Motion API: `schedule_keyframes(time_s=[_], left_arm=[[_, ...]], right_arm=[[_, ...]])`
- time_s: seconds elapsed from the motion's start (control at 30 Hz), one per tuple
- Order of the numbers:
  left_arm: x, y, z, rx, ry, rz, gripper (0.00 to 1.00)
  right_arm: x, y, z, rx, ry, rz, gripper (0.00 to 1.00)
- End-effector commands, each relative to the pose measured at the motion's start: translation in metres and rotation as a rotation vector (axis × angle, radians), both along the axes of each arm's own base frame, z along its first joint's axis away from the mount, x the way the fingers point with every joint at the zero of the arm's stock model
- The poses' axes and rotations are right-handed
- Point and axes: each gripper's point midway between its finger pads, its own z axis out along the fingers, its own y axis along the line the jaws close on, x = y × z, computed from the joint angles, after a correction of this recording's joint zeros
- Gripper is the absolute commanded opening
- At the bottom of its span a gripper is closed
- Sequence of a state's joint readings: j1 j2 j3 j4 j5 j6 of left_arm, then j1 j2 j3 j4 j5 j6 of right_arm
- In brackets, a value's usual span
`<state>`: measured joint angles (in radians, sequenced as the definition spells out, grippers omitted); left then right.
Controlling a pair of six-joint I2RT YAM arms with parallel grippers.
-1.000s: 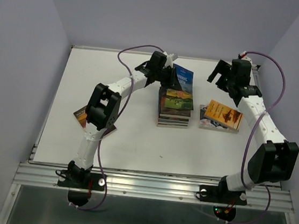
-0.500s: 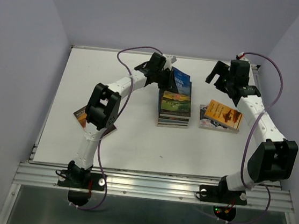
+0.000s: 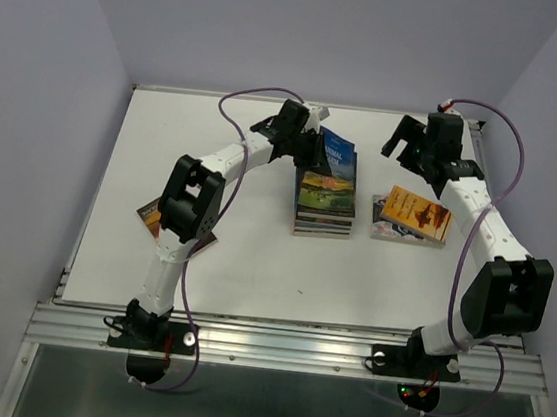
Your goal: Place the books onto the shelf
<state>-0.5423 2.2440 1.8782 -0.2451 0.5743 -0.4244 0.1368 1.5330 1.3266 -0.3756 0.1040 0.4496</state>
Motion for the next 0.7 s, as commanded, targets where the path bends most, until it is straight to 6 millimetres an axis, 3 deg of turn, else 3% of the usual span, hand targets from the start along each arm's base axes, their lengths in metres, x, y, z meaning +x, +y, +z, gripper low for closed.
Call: schedule_keyframes(time_s=[0.0,0.27,0.53,0.67], left_arm=[[-0.018,0.005,0.009,0.055,-0.013,-0.017,0.11],[-0.016,0.005,0.004,0.087,-0.017,0.001,0.4],[-0.003,0.016,0.0,0.178,-0.035,0.065,0.59],[0.005,0.027,0.007,0.238,-0.069,0.118,0.83]], right_arm=[[0.009,-0.002,0.008,0.013,-0.045,-0.013,1.0],[0.01,-0.001,0.005,0.02,-0.038,-0.01,1.0],[0.011,0.003,0.001,0.028,-0.03,0.007,1.0],[0.011,0.004,0.001,0.03,-0.03,0.015,1.0]])
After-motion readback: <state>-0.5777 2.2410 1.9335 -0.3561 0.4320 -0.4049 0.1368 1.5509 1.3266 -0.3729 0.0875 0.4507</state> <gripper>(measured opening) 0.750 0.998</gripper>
